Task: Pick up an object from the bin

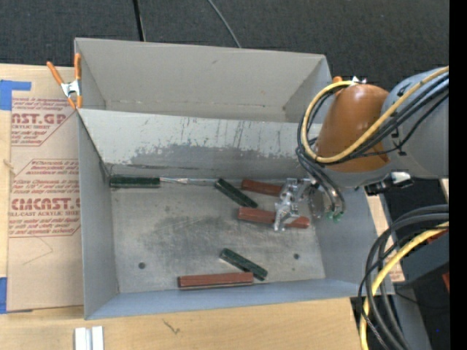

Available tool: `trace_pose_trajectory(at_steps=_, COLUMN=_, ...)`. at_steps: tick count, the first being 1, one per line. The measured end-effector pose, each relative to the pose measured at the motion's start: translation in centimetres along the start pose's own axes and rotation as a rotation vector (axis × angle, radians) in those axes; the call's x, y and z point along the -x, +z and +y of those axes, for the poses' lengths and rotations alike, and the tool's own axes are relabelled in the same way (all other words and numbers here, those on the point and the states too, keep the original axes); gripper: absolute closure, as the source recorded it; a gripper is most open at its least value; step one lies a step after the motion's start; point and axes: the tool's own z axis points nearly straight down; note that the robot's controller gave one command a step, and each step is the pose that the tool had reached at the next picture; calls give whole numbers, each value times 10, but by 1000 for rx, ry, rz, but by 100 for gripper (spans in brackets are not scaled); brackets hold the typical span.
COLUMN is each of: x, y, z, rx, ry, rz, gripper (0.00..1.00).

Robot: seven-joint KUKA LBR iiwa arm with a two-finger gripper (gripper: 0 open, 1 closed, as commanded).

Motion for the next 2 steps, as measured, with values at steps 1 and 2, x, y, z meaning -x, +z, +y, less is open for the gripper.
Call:
trace_pose_trajectory(at_steps=1, x=0, y=-9, z=0, rx=0, ry=0, rz=-2, gripper=100)
trace_pose_trajectory(at_steps=2, x=0, y=-14, z=0, rx=0, ry=0, rz=2, gripper=100)
